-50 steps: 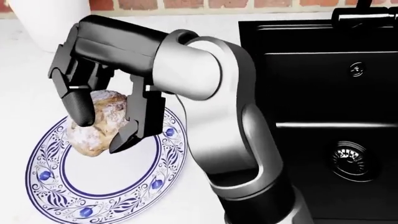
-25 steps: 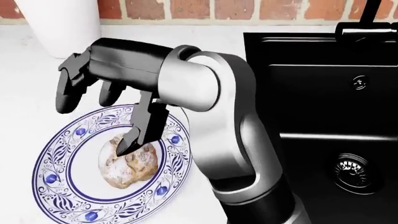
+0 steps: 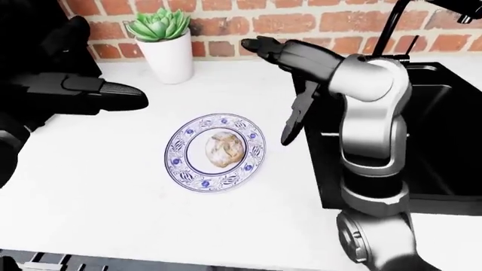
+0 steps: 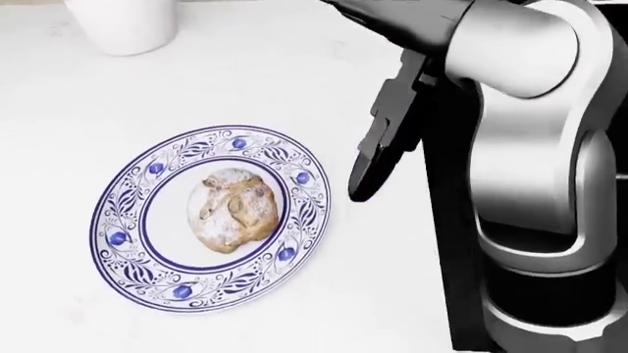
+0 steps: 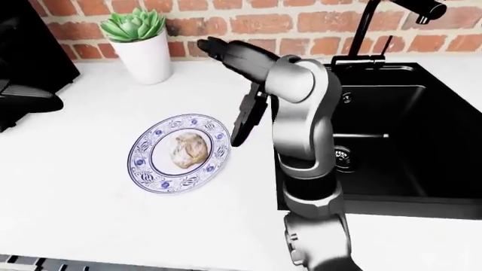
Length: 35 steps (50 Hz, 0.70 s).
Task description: Place the pastries on the plates.
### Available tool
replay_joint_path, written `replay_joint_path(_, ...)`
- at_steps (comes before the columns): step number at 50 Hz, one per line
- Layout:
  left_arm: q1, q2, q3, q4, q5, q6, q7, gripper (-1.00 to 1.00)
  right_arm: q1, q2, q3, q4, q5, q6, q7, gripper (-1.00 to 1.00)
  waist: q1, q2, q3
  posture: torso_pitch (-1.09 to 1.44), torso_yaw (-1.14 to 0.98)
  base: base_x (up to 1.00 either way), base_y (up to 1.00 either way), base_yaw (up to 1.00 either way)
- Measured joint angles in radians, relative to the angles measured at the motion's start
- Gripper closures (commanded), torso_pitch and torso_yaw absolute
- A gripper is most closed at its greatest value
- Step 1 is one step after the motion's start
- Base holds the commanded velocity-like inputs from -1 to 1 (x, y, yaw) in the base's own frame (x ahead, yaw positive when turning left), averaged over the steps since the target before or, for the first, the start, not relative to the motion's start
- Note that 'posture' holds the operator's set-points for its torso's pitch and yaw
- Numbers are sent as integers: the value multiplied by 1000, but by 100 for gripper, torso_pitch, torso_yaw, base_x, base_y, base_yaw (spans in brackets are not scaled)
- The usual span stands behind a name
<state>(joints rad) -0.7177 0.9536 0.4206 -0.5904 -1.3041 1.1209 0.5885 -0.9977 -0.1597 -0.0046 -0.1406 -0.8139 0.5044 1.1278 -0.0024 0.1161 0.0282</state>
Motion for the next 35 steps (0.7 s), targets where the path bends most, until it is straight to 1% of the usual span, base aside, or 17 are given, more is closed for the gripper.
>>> replay_joint_path(3,-10,-3,-1,-10,-16,7,13,-100,-11,-17,-3,-6,-15,32,-22,-100,-1,-2,-1,0,0,-43,-76,0)
replay_joint_path(6,-22,4,-12,-12,-35,15,23,-100,-39,-26,4,-4,-37,71,-38,-100,4,-6,13,0,0,-42,-92,0)
replay_joint_path(9,-41,9,-29,-15,-42,24,35,-100,-65,-23,-14,33,-45,121,-82,-100,11,-8,24,0,0,-42,-100,0)
replay_joint_path(11,-55,1,-38,-19,-35,27,39,-100,-77,-22,-27,48,-33,155,-116,-100,17,-16,31,0,0,-43,-100,0)
replay_joint_path(15,-89,-27,-57,-17,1,29,47,-100,-120,-12,-57,56,30,241,-194,-100,28,-53,48,0,0,-43,-100,0)
replay_joint_path(16,-91,-39,-63,-21,17,30,44,-100,-133,-12,-66,58,56,263,-221,-100,31,-73,48,0,0,-35,-100,0)
replay_joint_path(17,-93,-51,-70,-22,33,33,37,-100,-143,-17,-74,59,84,283,-249,-100,36,-103,43,0,0,-34,-100,0)
replay_joint_path(18,-90,-70,-76,-27,50,36,30,-100,-145,-27,-81,58,114,300,-276,-100,40,-122,41,0,0,-32,-100,0)
replay_joint_path(19,-79,-95,-91,-35,63,45,21,-100,-129,-39,-91,54,143,316,-300,-100,25,-115,47,0,0,-33,-100,0)
replay_joint_path(21,-73,-120,-117,-40,75,79,4,-100,-117,-55,-108,61,195,366,-341,-100,22,-125,25,0,0,-32,-95,0)
replay_joint_path(23,-85,-134,-111,-41,95,100,-9,-100,-136,-74,-103,42,240,405,-376,-100,22,-117,14,0,0,-33,-90,0)
replay_joint_path(27,-105,-155,-84,-50,157,104,-36,-100,-146,-95,-79,-14,319,416,-426,-100,12,-70,24,0,0,-32,-86,0)
replay_joint_path(29,-100,-171,-71,-55,186,107,-45,-100,-143,-95,-70,-18,349,422,-444,-100,26,-39,22,0,0,-29,-75,0)
replay_joint_path(30,-88,-180,-69,-60,197,114,-50,-100,-129,-91,-64,-24,364,429,-450,-100,30,-38,25,0,0,-29,-77,0)
replay_joint_path(33,-88,-195,-74,-64,215,145,-64,-100,-111,-88,-54,-20,408,463,-465,-100,14,-32,8,0,0,-29,-90,0)
replay_joint_path(34,-91,-198,-72,-64,222,147,-70,-100,-114,-89,-56,-25,420,471,-473,-100,9,-38,11,0,0,-29,-91,0)
replay_joint_path(35,-93,-202,-68,-66,229,147,-75,-100,-119,-90,-59,-34,431,475,-483,-100,7,-53,20,0,0,-29,-77,0)
